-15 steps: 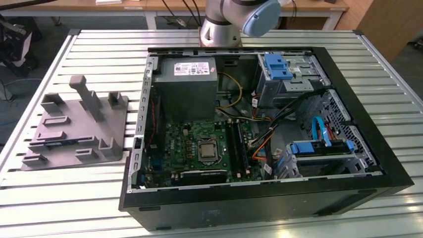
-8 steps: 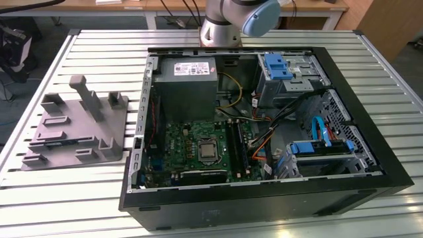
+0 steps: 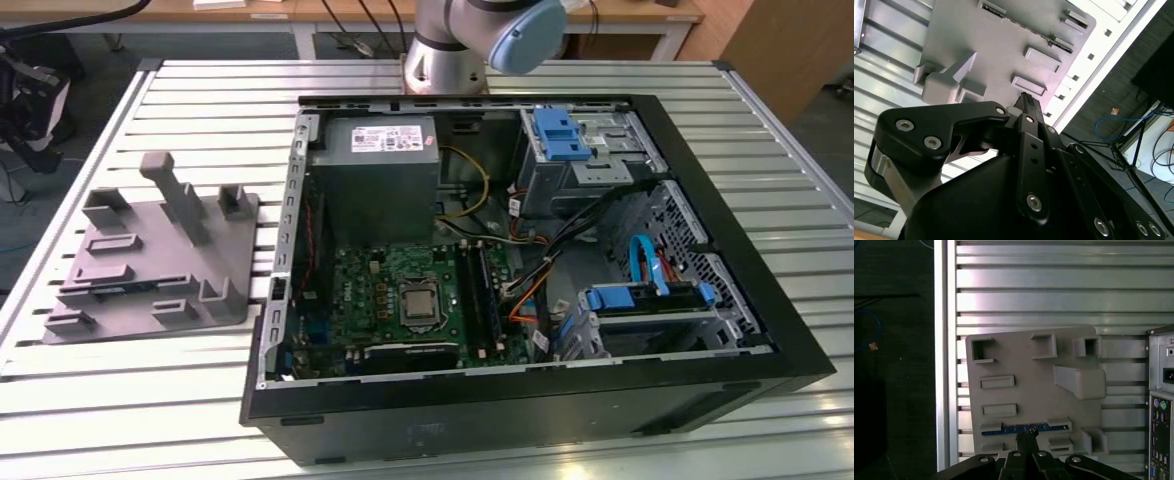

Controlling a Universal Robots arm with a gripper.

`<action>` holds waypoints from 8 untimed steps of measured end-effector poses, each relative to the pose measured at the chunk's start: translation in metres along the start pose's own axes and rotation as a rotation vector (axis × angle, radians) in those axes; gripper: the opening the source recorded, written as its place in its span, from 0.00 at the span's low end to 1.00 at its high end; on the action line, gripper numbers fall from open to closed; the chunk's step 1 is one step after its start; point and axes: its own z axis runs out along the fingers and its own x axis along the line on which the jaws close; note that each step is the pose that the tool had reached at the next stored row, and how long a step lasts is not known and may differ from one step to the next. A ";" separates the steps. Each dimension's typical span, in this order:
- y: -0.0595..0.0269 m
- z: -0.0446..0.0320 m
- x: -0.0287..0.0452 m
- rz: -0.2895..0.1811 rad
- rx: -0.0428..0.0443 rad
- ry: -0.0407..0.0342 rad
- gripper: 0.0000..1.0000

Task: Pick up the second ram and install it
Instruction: 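Reach for the second ram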

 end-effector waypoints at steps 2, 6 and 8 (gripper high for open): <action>0.0000 0.0001 0.0000 0.000 -0.0002 -0.0001 0.10; -0.0001 0.0012 0.0000 0.000 -0.0005 -0.0006 0.10; -0.0002 0.0026 0.0001 0.000 -0.0002 -0.0002 0.10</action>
